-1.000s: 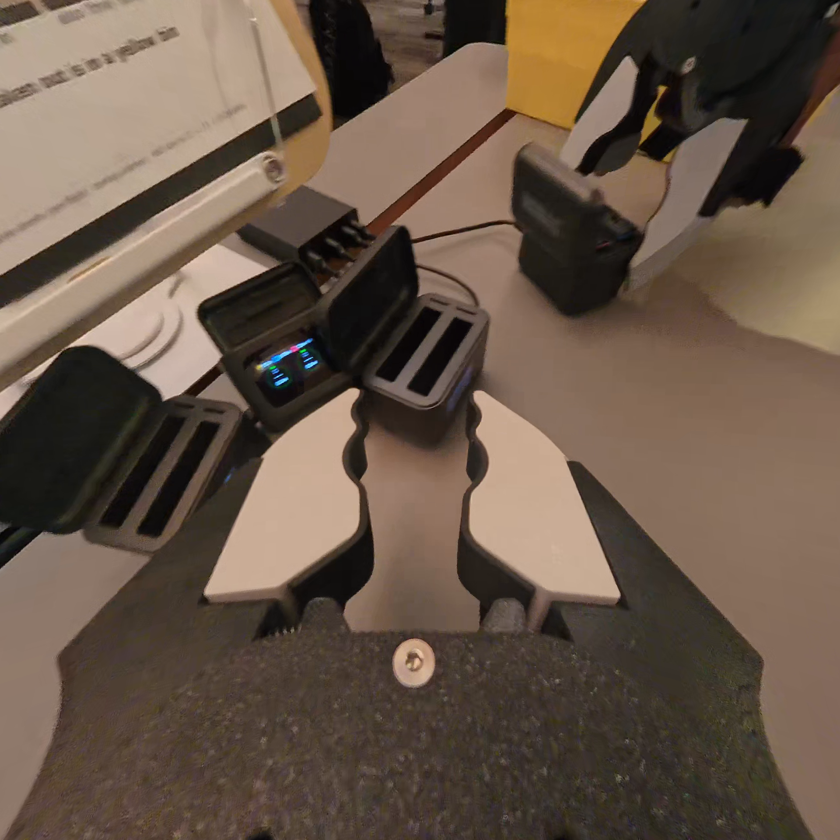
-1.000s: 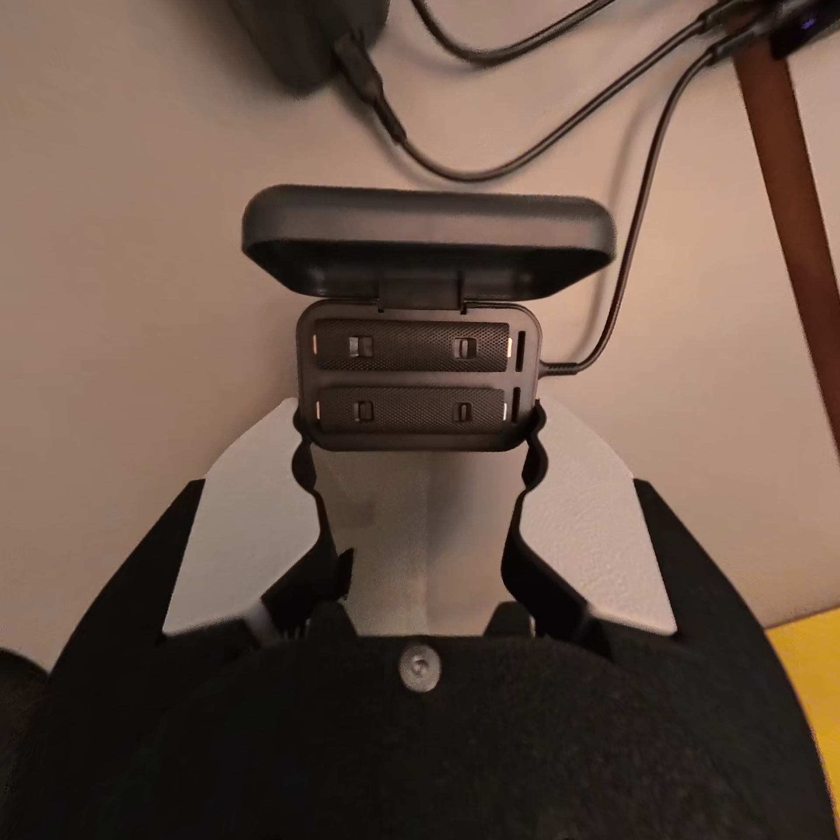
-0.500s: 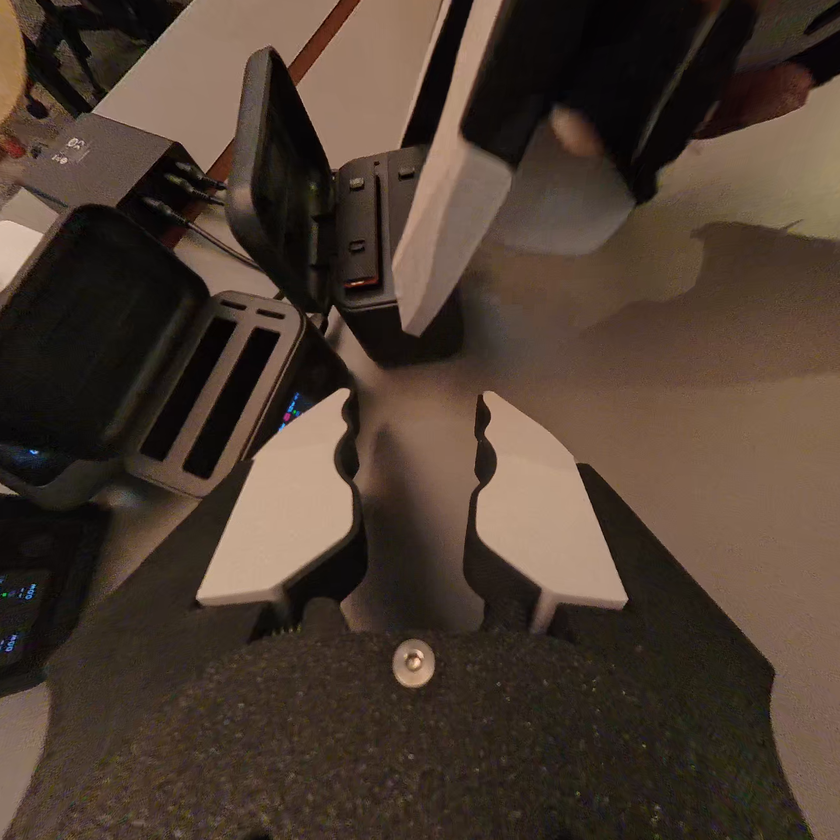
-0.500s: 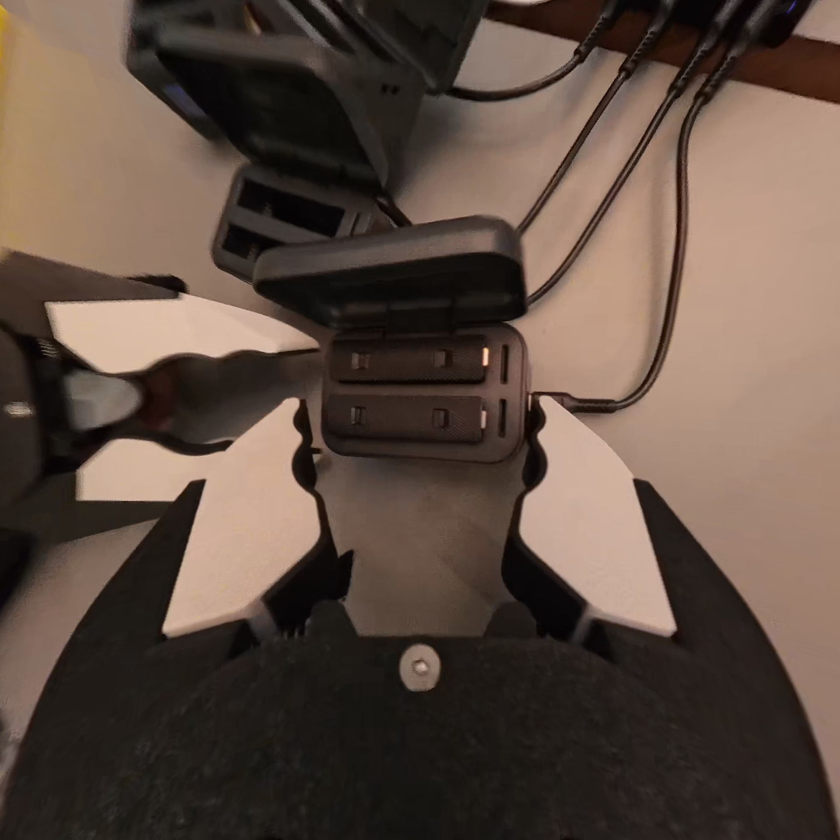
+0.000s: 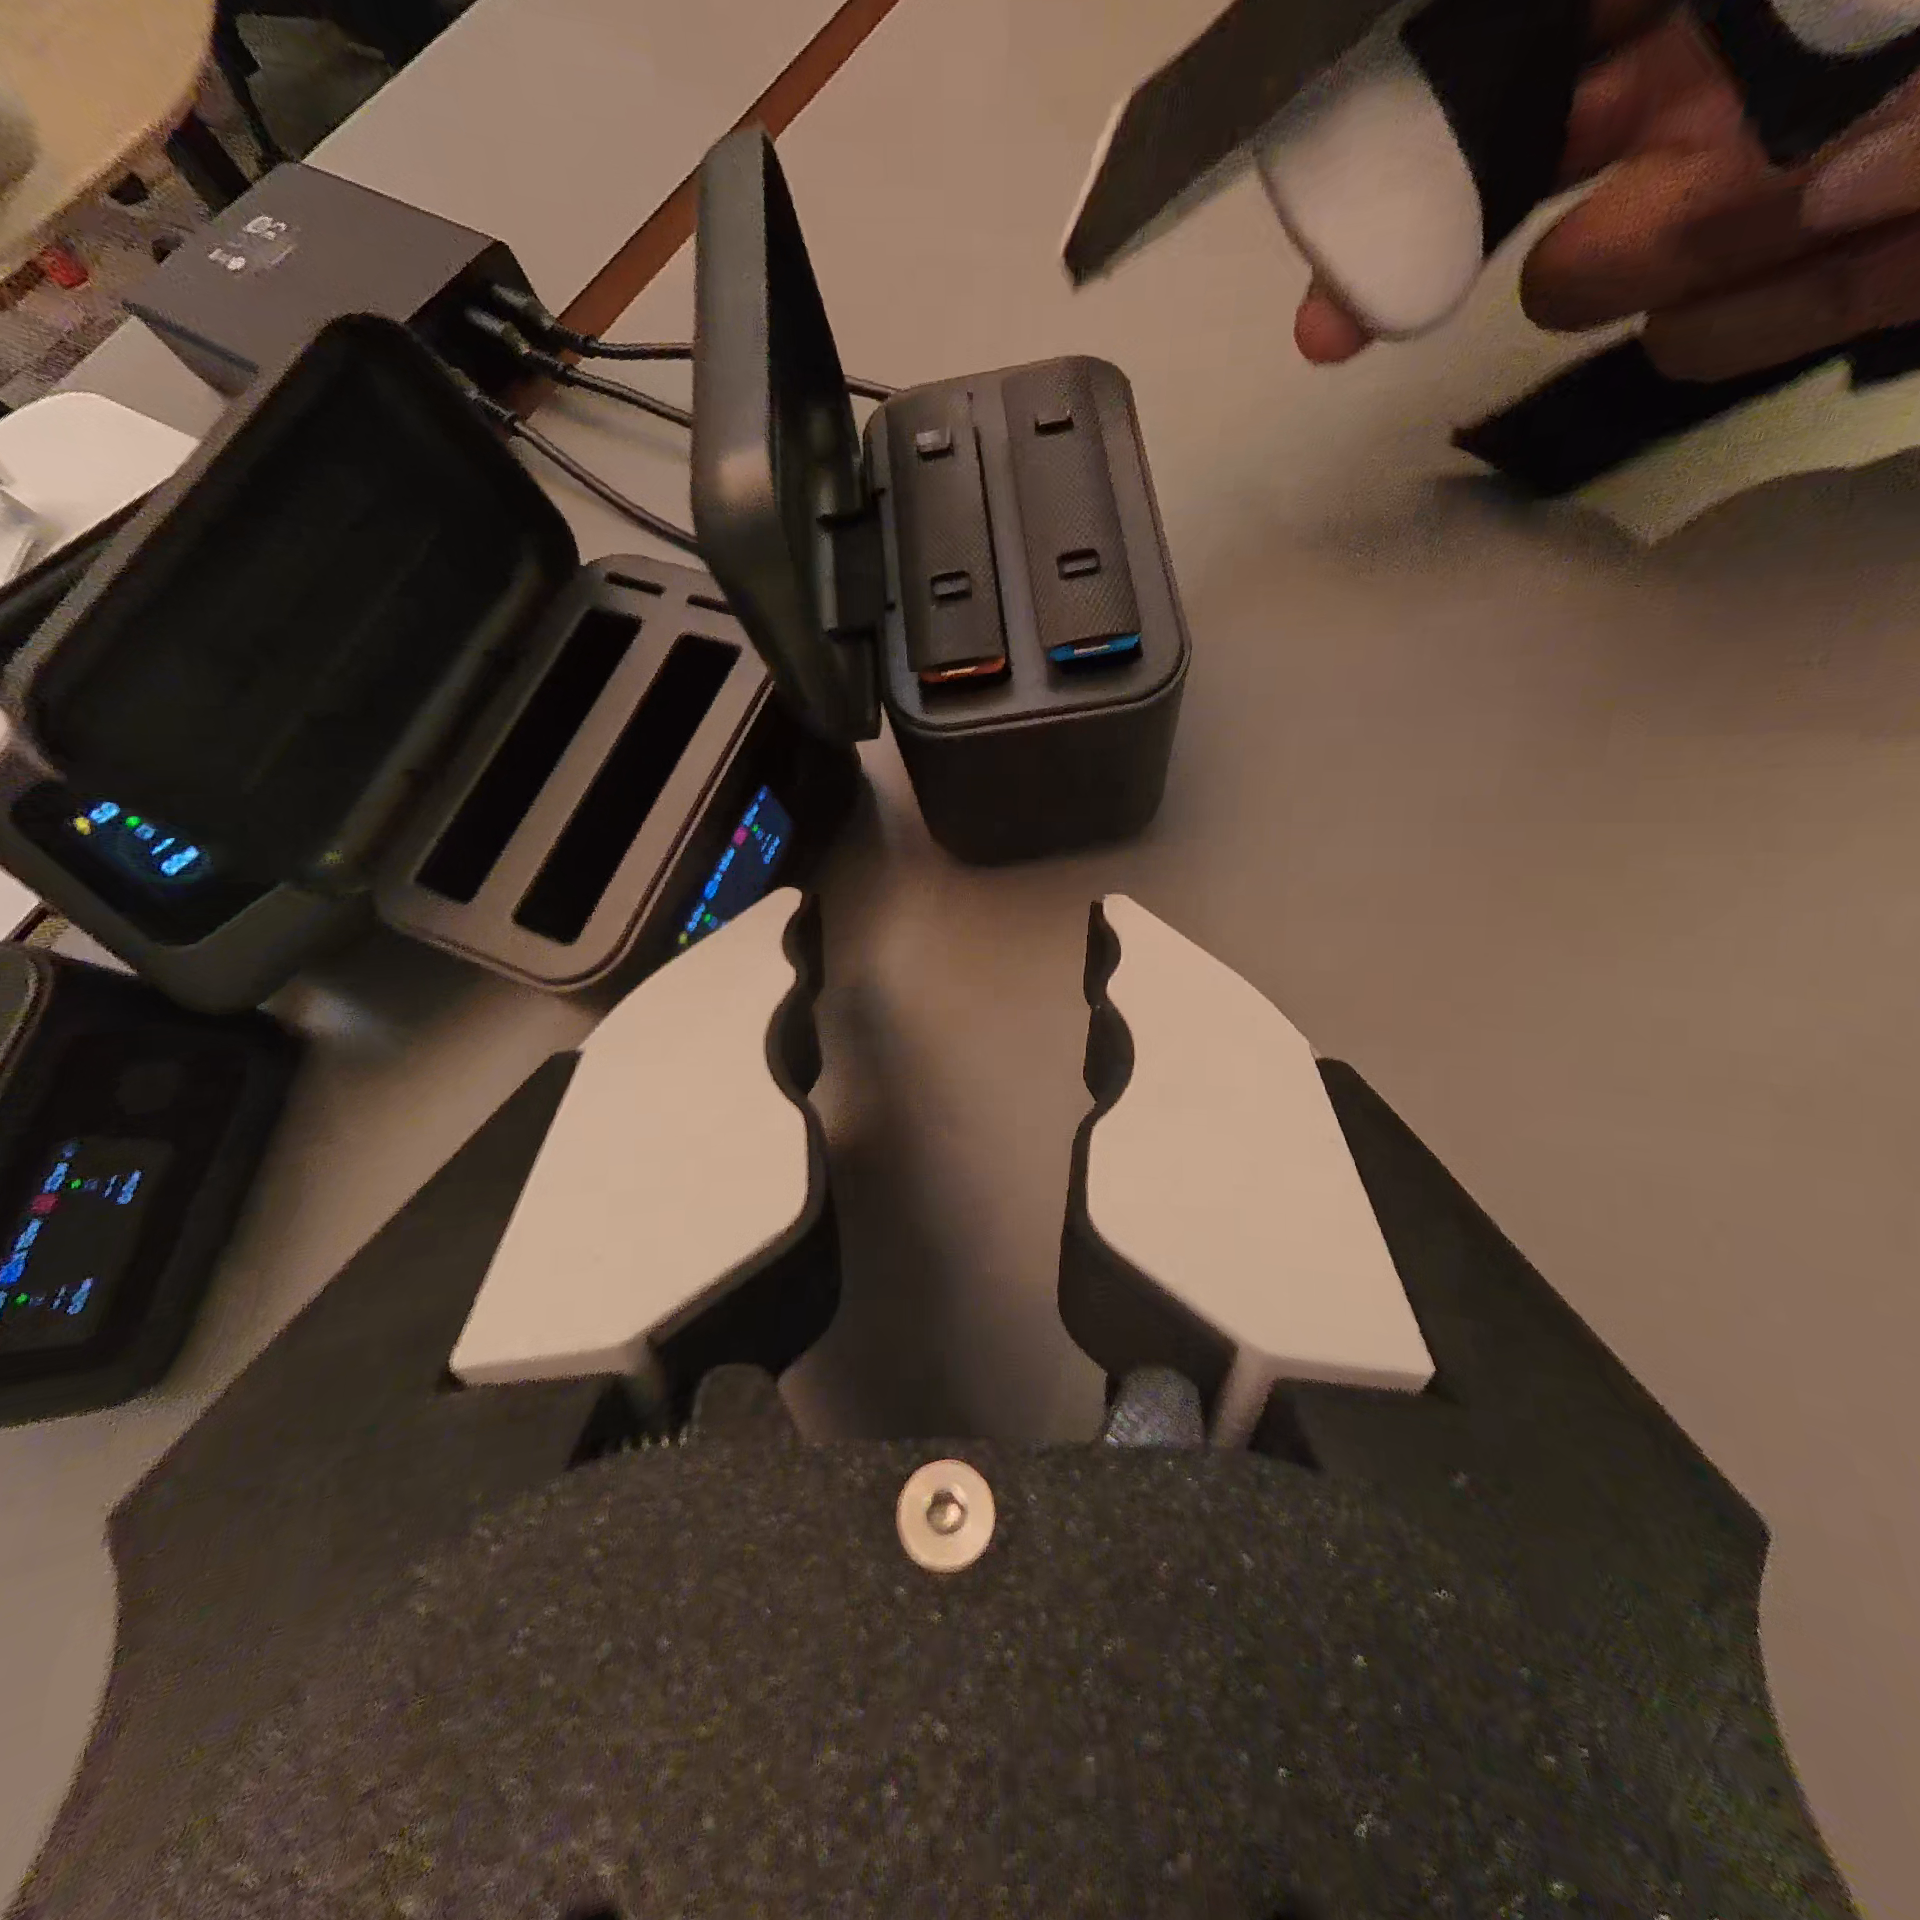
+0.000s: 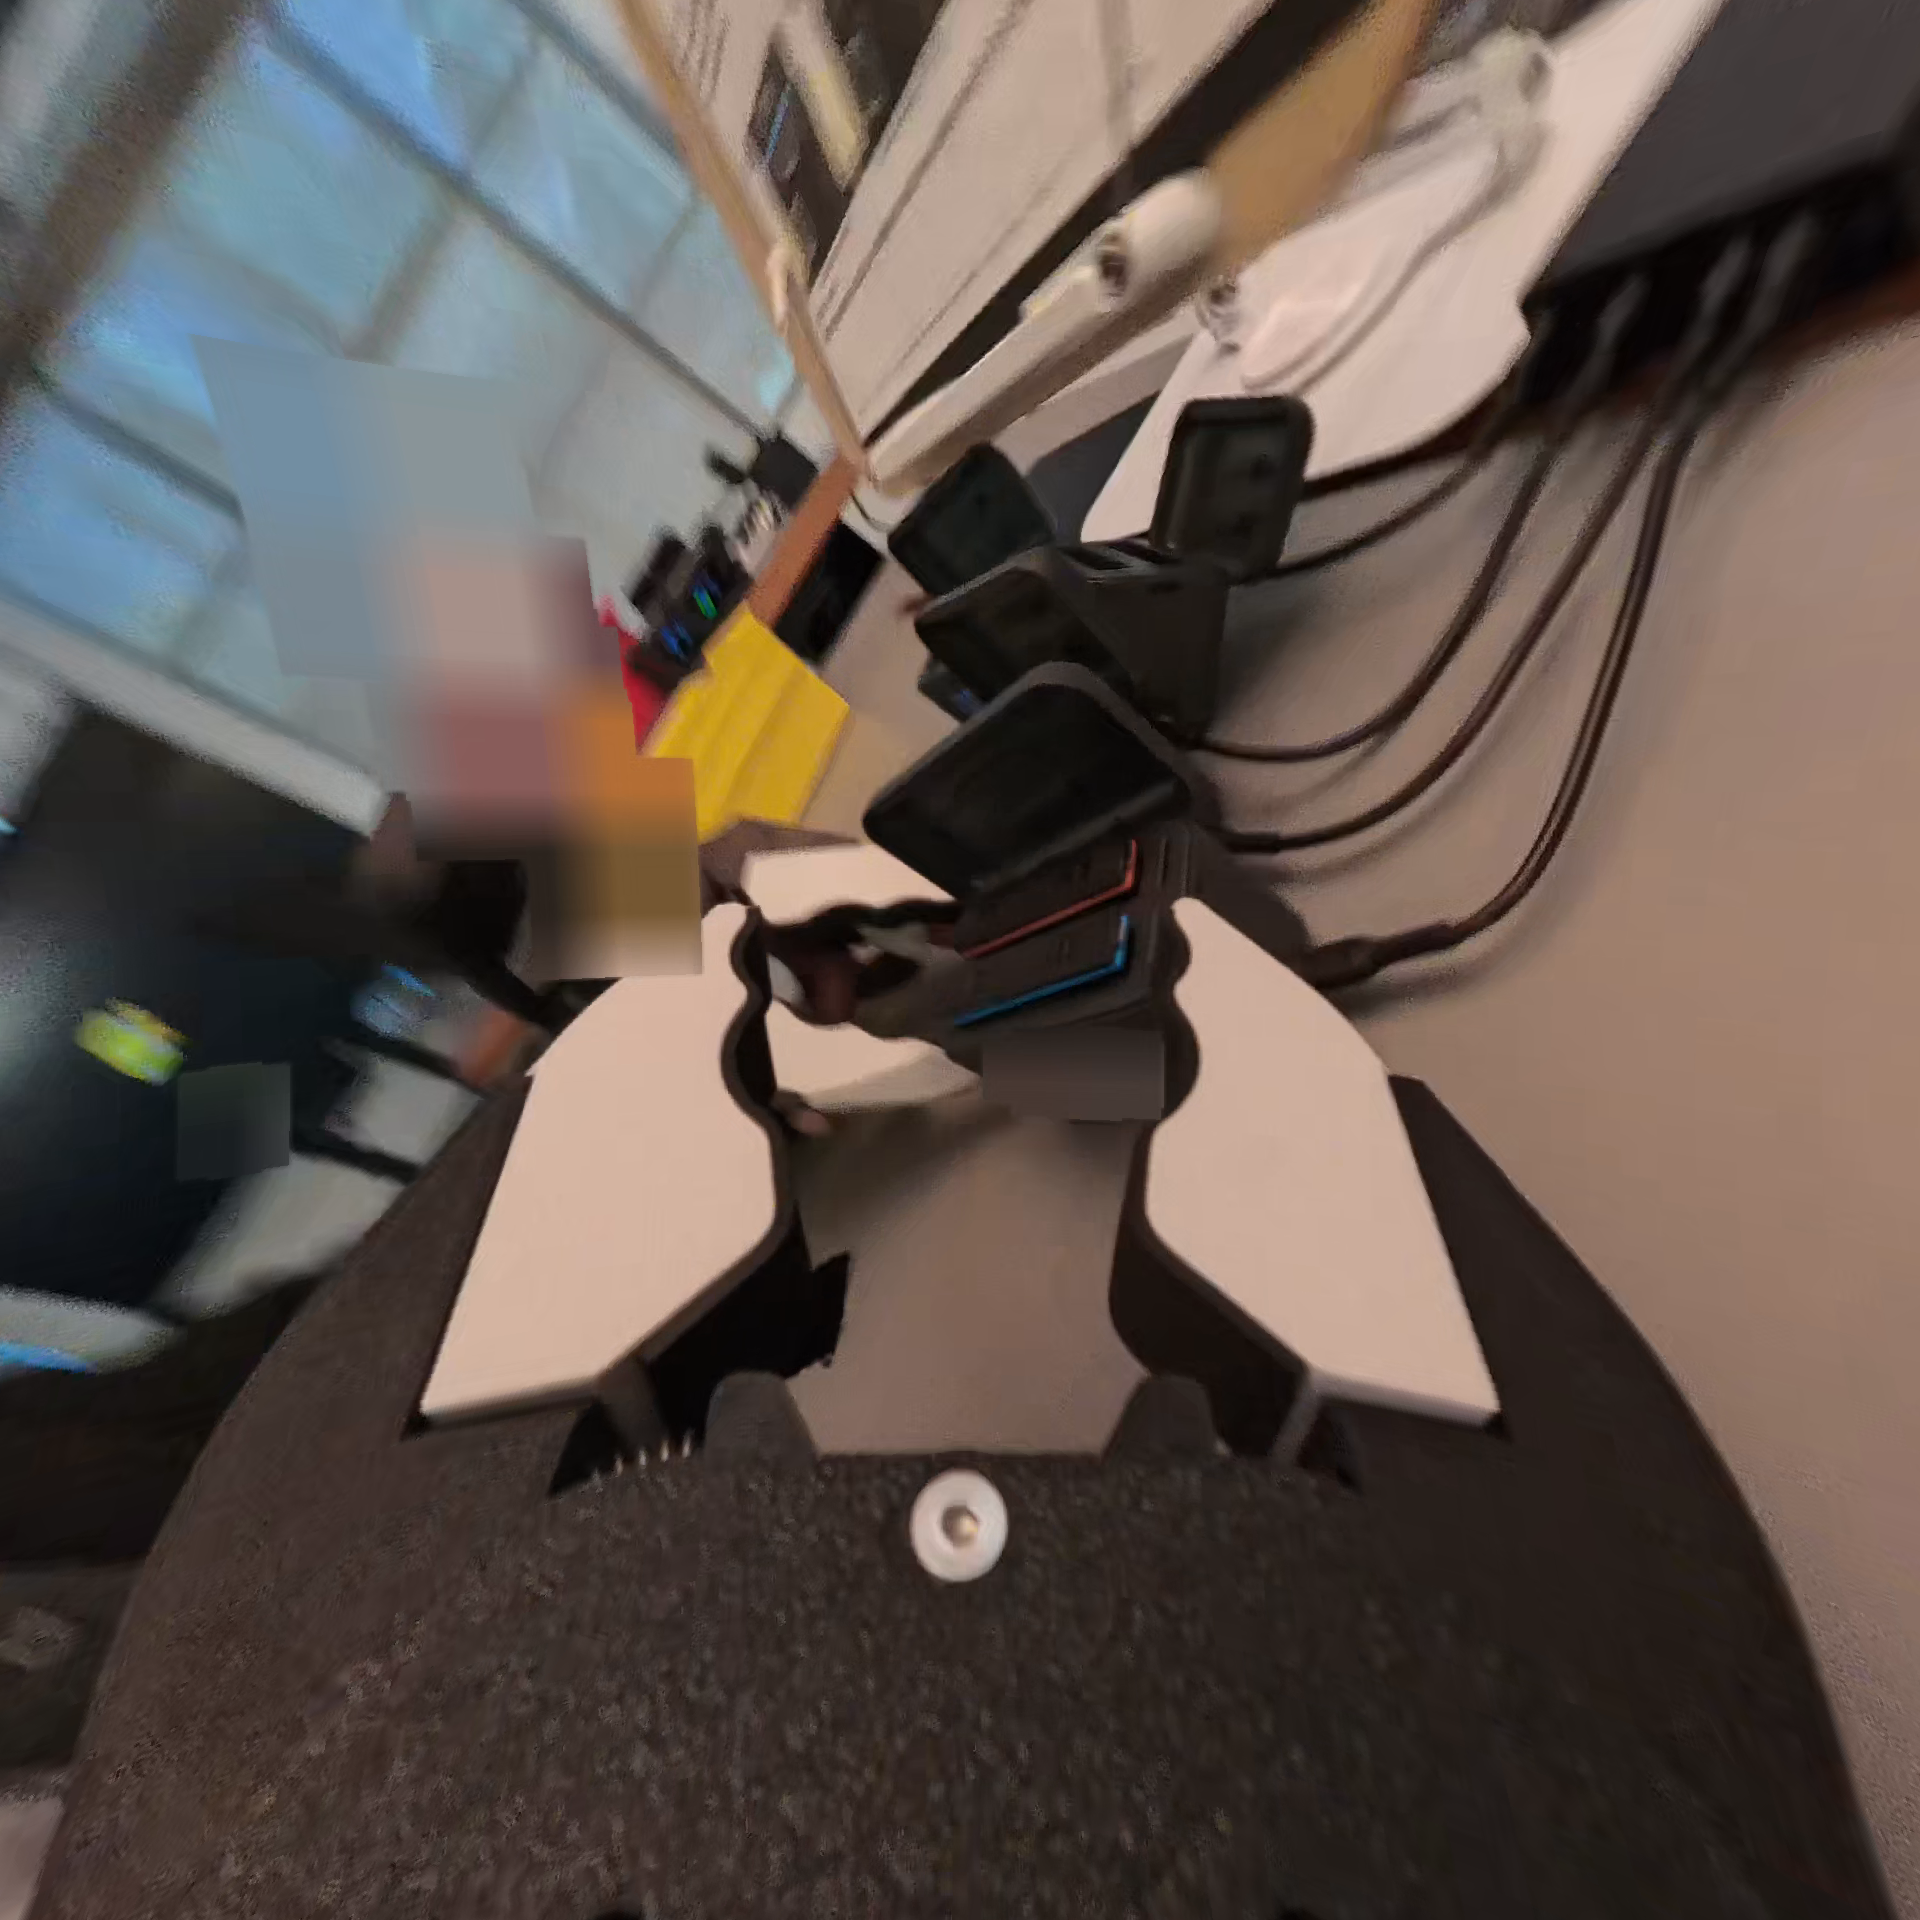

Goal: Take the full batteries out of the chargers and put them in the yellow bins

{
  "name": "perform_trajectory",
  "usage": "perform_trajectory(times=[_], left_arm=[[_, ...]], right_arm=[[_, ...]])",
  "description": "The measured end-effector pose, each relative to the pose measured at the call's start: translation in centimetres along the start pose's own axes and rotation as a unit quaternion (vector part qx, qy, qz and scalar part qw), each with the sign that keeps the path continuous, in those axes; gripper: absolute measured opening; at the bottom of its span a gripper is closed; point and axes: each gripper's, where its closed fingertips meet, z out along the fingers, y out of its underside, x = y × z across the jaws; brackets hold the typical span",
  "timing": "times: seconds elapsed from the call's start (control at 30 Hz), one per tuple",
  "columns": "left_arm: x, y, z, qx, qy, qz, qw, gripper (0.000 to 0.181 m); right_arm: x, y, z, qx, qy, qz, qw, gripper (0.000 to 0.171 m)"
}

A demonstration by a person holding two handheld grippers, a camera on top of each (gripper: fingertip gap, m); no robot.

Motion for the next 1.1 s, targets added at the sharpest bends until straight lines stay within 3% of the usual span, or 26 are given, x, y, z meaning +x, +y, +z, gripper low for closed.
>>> perform_trajectory(times=[0.07, 0.17, 0.23, 0.33, 0.47, 0.6, 0.9, 1.1], left_arm=[[-0.2, 0.1, -0.4, 0.003, -0.003, -0.005, 1.000, 0.048], [-0.5, 0.2, -0.8, 0.008, -0.007, -0.013, 1.000, 0.048], [-0.7, 0.3, -1.1, 0.009, -0.011, -0.016, 1.000, 0.048], [-1.0, 0.6, -1.6, 0.012, -0.017, -0.023, 1.000, 0.048], [-1.3, 1.0, -2.5, 0.018, -0.026, -0.034, 0.999, 0.047], [-1.7, 1.8, -3.2, 0.020, -0.033, -0.045, 0.998, 0.046], [-2.2, 2.3, -3.3, 0.020, -0.036, -0.057, 0.998, 0.045], [-2.3, 2.4, -3.3, 0.020, -0.038, -0.059, 0.997, 0.045]], right_arm=[[1.3, 0.2, -0.3, -0.052, 0.067, -0.201, 0.976, 0.074], [2.7, 1.9, -0.1, -0.173, 0.095, -0.441, 0.876, 0.084], [3.8, 2.8, 0.4, -0.248, 0.083, -0.485, 0.834, 0.093], [5.1, 3.6, 1.5, -0.321, 0.047, -0.474, 0.818, 0.101], [5.9, 3.9, 2.9, -0.354, 0.014, -0.450, 0.820, 0.099], [5.4, 4.8, 3.9, -0.341, -0.002, -0.438, 0.832, 0.072], [5.2, 4.9, 4.1, -0.235, 0.143, -0.351, 0.895, 0.060], [4.5, 4.4, 4.2, -0.228, 0.176, -0.395, 0.872, 0.060]])
